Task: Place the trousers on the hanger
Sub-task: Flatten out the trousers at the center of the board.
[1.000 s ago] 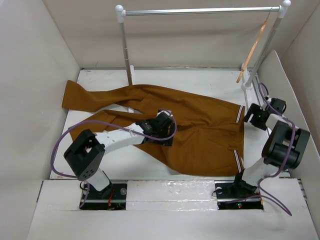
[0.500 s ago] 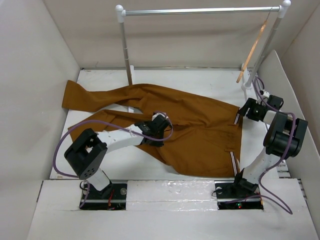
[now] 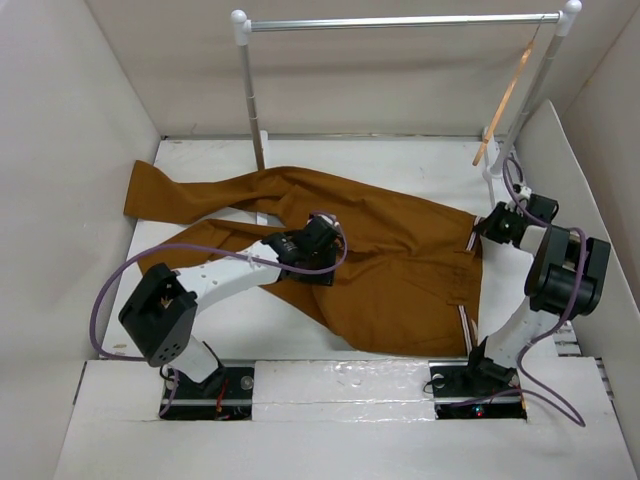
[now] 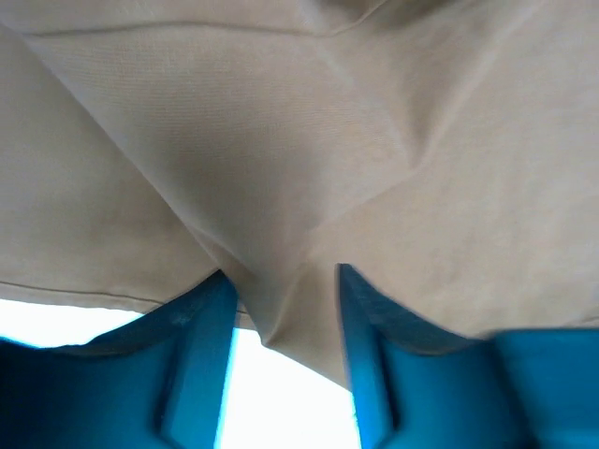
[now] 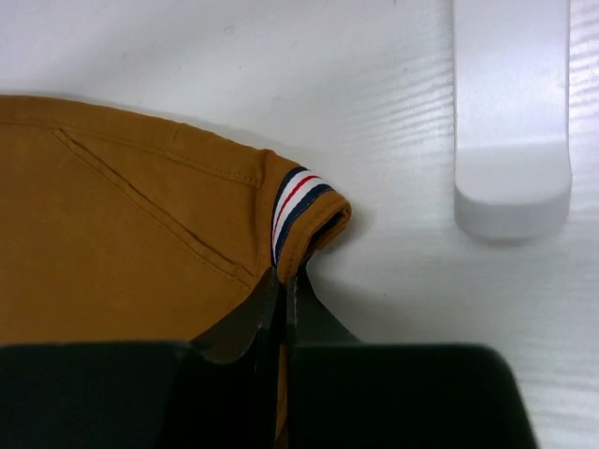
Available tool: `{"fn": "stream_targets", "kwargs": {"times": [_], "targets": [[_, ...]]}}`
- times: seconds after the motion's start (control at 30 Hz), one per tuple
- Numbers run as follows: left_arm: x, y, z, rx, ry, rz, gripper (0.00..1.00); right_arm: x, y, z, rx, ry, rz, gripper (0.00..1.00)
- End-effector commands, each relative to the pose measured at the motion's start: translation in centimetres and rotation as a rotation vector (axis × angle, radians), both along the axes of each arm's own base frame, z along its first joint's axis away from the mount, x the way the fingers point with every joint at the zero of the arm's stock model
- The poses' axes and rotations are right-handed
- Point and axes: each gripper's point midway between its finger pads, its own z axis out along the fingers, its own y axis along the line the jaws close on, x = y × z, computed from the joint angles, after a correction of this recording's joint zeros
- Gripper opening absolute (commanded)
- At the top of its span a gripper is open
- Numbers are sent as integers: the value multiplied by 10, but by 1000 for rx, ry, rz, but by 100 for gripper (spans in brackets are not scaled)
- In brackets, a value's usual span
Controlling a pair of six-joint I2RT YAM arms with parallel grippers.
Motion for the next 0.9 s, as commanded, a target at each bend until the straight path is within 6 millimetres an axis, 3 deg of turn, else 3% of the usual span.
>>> {"fn": "stream_targets", "kwargs": {"times": [0.0, 0.07, 0.1, 0.2, 0.23, 0.3, 0.33, 0.43, 0.47, 0.5, 0.53, 0.57, 0.6, 0.67, 0.7, 0.77, 0.8, 0.83, 0.87], "targets": [[8, -4, 41, -54, -74, -19, 44, 7, -1, 53, -35, -123, -7, 0], [9, -4, 45, -56, -85, -27, 49, 5, -16, 75, -124, -127, -57, 0], [10, -5, 50, -66, -99, -26, 52, 13, -25, 106, -172, -176, -74, 0], [11, -3, 51, -65, -109, -19, 60, 15, -54, 125, -246, -144, -135, 0], [10, -2, 50, -63, -106, -18, 63, 27, -66, 137, -274, -153, -159, 0], [10, 1, 49, -44, -99, -12, 67, 32, -91, 141, -332, -123, -190, 0], [9, 2, 50, -45, -101, -8, 69, 47, -113, 149, -369, -115, -228, 0], [11, 8, 53, -32, -114, 23, 69, 58, -136, 141, -406, -25, -230, 1], [11, 12, 53, -19, -117, 38, 73, 67, -142, 137, -400, 9, -219, 11], [17, 22, 55, 10, -140, 79, 74, 71, -144, 138, -396, 19, -217, 45], [20, 30, 54, 20, -138, 120, 76, 74, -145, 138, -393, 20, -213, 62], [22, 37, 55, 26, -137, 151, 76, 76, -145, 141, -388, 14, -213, 70], [28, 54, 56, 26, -135, 211, 76, 77, -135, 145, -373, -9, -198, 77], [37, 75, 51, 33, -122, 289, 76, 78, -118, 138, -348, -26, -166, 78], [38, 88, 48, 29, -116, 329, 76, 79, -99, 155, -351, -78, -138, 78], [53, 130, 47, 15, -109, 497, 73, 77, -69, 163, -318, -127, -80, 77], [51, 144, 46, -18, -105, 544, 72, 62, -45, 167, -303, -154, -45, 68], [51, 156, 45, -44, -94, 588, 71, 61, -3, 169, -287, -185, 37, 61], [57, 188, 44, -68, -88, 699, 71, 58, 21, 175, -288, -229, 72, 53]]}}
